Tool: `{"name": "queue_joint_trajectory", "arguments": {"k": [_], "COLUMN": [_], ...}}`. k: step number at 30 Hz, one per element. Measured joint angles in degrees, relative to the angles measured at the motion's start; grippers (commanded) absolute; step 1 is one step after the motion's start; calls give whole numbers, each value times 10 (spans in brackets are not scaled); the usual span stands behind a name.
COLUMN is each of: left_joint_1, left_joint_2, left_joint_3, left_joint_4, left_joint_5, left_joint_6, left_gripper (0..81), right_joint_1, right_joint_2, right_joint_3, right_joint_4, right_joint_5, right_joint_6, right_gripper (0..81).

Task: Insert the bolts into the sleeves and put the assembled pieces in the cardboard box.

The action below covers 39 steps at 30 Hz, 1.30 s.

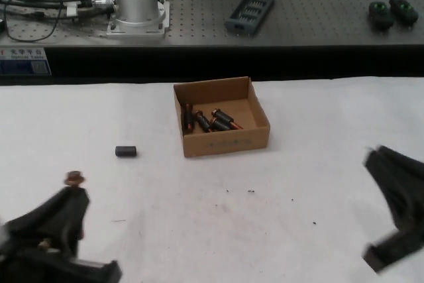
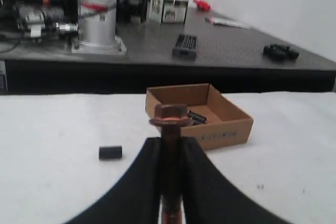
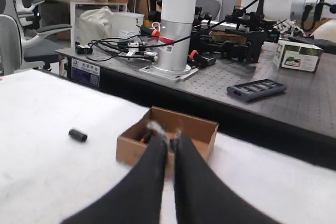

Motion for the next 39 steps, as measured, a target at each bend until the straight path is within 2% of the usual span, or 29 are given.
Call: {"name": "queue_joint_trajectory", "arguments": {"k": [4, 7, 14, 17, 21, 23, 29, 34, 39], "left_joint_1": [0, 0, 0, 0, 0, -5, -75, -85, -85], "left_joint_2": [-13, -13, -13, -13, -13, -16, -75, -79, -79], "left_joint_3": [0, 0, 2, 2, 2, 2, 3, 3, 3], "left_joint_4": [-23, -25, -25, -25, -25, -25, -18, -21, -26], "left_joint_5": [6, 5, 9, -14, -96, -112, -69, -35, -27], "left_joint_6": [26, 34, 44, 48, 57, 60, 74, 74, 74], "left_gripper": [6, 6, 6, 6, 6, 6, 6, 6, 6], "right_joint_1": [0, 0, 0, 0, 0, 0, 0, 3, 15], "right_joint_2": [59, 124, 315, 422, 515, 549, 632, 680, 744], "right_joint_3": [-113, -172, -370, -478, -560, -609, -699, -765, -839], "right_joint_4": [106, 137, 246, 323, 382, 425, 486, 520, 569], "right_joint_5": [-37, -60, -135, -150, -152, -152, -152, -152, -144], "right_joint_6": [0, 1, -6, -51, -95, -136, -218, -265, -305], "right_gripper": [66, 66, 62, 62, 62, 62, 62, 62, 62]}}
